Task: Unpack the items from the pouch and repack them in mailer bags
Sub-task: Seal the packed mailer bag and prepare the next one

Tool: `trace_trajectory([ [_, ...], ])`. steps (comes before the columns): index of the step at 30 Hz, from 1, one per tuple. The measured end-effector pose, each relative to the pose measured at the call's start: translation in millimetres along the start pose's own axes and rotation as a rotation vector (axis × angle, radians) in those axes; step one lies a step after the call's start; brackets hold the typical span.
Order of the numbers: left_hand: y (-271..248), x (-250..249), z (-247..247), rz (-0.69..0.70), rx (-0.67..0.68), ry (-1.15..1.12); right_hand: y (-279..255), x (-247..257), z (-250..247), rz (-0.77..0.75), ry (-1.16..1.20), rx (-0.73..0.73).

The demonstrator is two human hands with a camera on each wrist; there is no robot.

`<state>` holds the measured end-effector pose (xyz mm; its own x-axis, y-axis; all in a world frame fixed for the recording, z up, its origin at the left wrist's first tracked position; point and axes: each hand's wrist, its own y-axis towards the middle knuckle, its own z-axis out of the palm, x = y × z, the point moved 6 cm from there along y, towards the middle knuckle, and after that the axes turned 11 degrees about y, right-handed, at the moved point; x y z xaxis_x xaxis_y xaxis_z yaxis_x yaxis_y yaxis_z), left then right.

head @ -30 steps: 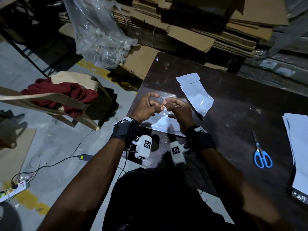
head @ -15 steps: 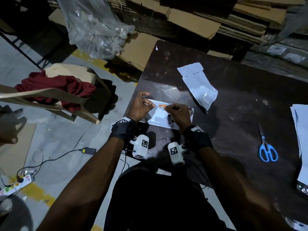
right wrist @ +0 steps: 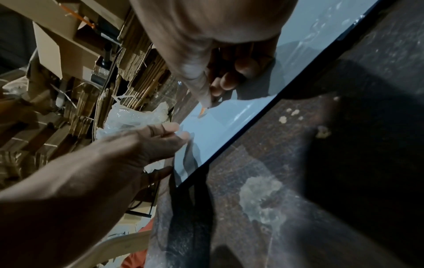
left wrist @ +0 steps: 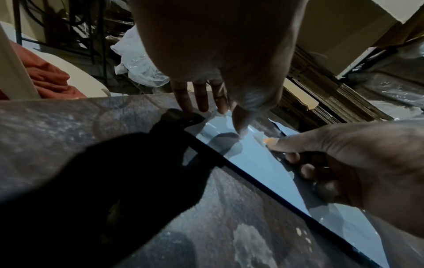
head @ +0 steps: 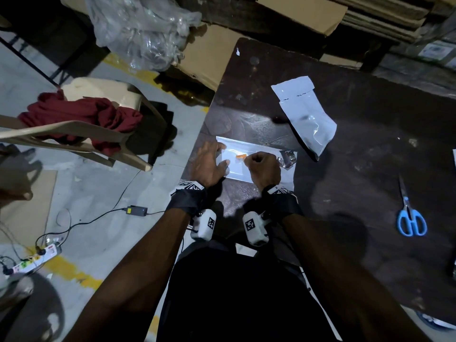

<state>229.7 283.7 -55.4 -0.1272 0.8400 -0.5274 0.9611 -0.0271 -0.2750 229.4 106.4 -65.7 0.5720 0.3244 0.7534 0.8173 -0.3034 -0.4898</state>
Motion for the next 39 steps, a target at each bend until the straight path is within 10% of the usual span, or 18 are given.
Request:
trace_trajectory([
  [17,24,4,16,-0.159,-0.073,0.058,13,2,-9,0.012,-0.119,-0.044],
  [26,19,3,14,-0.11,0.007,0.03,10,0,-6,-0.257,-0.357,-0.125],
  [39,27,6,7,-0.004,0.128,-0.022,15,1,5,-0.269,-0.301,-0.033],
])
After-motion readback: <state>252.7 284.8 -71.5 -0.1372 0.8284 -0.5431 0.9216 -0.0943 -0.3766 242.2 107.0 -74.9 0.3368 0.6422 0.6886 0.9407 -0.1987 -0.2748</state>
